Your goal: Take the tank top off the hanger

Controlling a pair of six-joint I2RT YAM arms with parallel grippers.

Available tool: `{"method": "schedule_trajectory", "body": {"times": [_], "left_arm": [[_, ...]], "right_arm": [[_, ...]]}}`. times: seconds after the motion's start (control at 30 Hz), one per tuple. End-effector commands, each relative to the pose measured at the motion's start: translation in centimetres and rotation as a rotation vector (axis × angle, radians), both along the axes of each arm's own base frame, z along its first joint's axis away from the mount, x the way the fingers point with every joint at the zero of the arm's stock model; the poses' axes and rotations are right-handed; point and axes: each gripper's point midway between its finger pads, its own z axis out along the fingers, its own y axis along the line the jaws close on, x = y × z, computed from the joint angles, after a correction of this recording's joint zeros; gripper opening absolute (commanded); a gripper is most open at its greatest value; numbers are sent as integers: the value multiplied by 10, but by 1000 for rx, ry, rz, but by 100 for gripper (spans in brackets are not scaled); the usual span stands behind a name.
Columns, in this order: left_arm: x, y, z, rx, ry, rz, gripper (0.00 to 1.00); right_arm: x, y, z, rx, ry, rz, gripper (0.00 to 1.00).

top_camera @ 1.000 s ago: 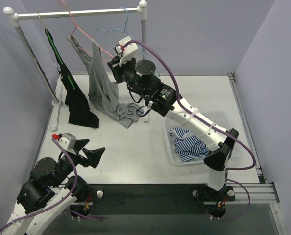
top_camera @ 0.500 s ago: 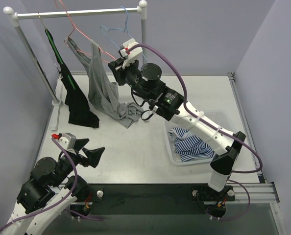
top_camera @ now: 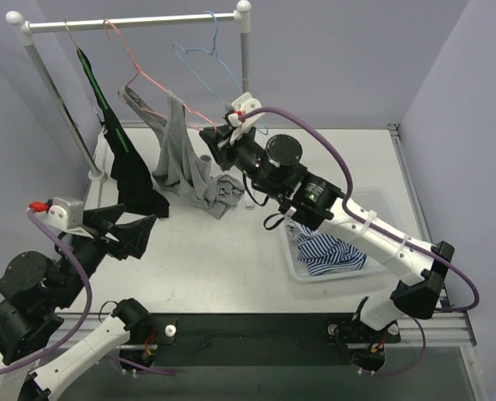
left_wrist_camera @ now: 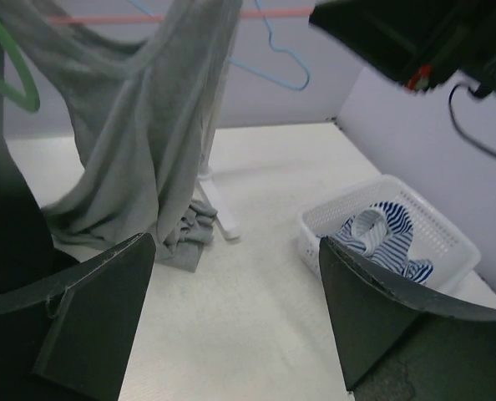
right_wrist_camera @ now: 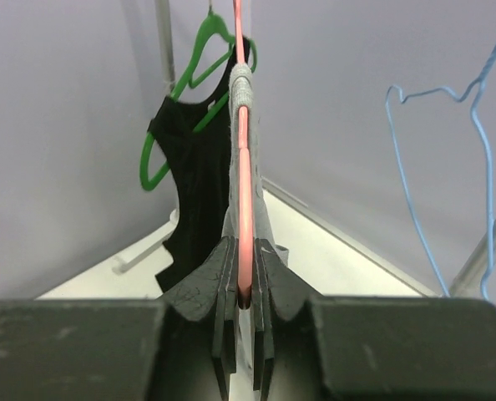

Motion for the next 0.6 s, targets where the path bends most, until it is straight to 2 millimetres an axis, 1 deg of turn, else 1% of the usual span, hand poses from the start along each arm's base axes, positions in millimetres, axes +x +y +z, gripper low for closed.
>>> {"method": "schedule_trajectory", "body": {"times": [0.0, 0.03, 0.07, 0.1, 0.13, 0.17, 0.2, 0.23, 0.27, 0.3, 0.33, 0.37, 0.4, 0.43, 0.5, 0.53, 0.57], "left_arm": [[7, -4, 61, -103, -80, 13, 90], [9, -5, 77, -119, -92, 15, 89], [11, -6, 85, -135, -91, 20, 87], [13, -6, 89, -140, -82, 30, 87], [19, -6, 103, -153, -78, 51, 86], [22, -8, 107, -160, -65, 60, 84], [25, -10, 110, -152, -51, 62, 83], [35, -19, 109, -135, -30, 63, 82], [36, -19, 120, -146, -42, 63, 81], [40, -22, 125, -153, -48, 65, 80], [48, -29, 126, -148, -42, 66, 80], [50, -31, 132, -158, -53, 66, 80], [53, -33, 140, -175, -76, 62, 79], [60, -38, 140, -170, -70, 68, 79], [68, -39, 146, -189, -75, 94, 79], [75, -44, 144, -183, -67, 101, 78], [78, -44, 146, -180, -71, 110, 78]], "right_arm": [[-39, -25, 46, 120, -119, 33, 0], [-48, -35, 52, 134, -132, 36, 0], [-50, -35, 31, 98, -113, 36, 0], [-56, -37, 28, 95, -113, 43, 0], [-66, -47, 32, 109, -123, 49, 0], [-68, -48, 16, 82, -111, 47, 0], [-75, -48, 13, 77, -110, 59, 0], [-83, -57, 18, 91, -121, 63, 0], [-89, -58, 16, 90, -119, 72, 0], [-92, -59, 4, 73, -109, 74, 0], [-102, -64, 8, 89, -119, 90, 0], [-107, -64, 7, 89, -119, 97, 0], [-108, -66, 0, 80, -113, 89, 0], [-116, -68, 2, 92, -119, 103, 0], [-121, -71, 2, 95, -123, 108, 0], [-123, -72, -1, 92, -121, 110, 0], [-125, -74, -1, 96, -120, 111, 0]]}}
